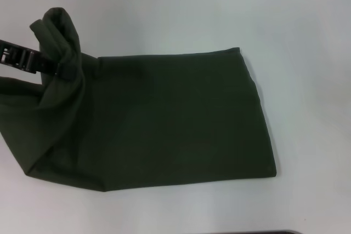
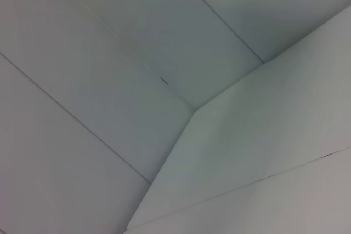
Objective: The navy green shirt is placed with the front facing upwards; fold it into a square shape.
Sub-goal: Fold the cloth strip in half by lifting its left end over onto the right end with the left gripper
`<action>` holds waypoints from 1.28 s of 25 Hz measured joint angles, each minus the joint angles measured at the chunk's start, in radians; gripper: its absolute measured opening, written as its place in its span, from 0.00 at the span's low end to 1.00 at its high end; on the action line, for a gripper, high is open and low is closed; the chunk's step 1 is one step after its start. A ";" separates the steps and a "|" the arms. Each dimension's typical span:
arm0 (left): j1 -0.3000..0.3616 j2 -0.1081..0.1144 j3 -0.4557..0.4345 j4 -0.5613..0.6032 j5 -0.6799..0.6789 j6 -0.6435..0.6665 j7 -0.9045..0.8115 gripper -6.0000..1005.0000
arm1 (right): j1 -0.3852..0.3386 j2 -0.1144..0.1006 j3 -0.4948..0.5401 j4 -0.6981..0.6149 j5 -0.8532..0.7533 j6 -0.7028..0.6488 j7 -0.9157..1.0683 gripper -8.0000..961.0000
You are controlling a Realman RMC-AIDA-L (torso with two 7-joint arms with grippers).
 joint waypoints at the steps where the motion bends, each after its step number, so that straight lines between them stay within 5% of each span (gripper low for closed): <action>1: -0.002 0.000 0.006 0.000 0.000 -0.001 0.000 0.08 | 0.000 0.000 0.000 0.000 0.000 0.000 0.000 0.96; 13: -0.016 0.007 0.038 -0.071 0.007 0.010 -0.058 0.08 | -0.003 0.000 -0.002 -0.002 -0.001 -0.003 0.004 0.96; 20: -0.030 -0.013 0.119 -0.151 -0.001 0.018 -0.135 0.08 | -0.004 -0.002 -0.002 -0.003 -0.001 -0.004 0.004 0.96; 32: -0.081 -0.061 0.135 -0.206 -0.005 0.025 -0.179 0.08 | -0.009 -0.010 -0.012 -0.003 -0.002 -0.026 0.009 0.96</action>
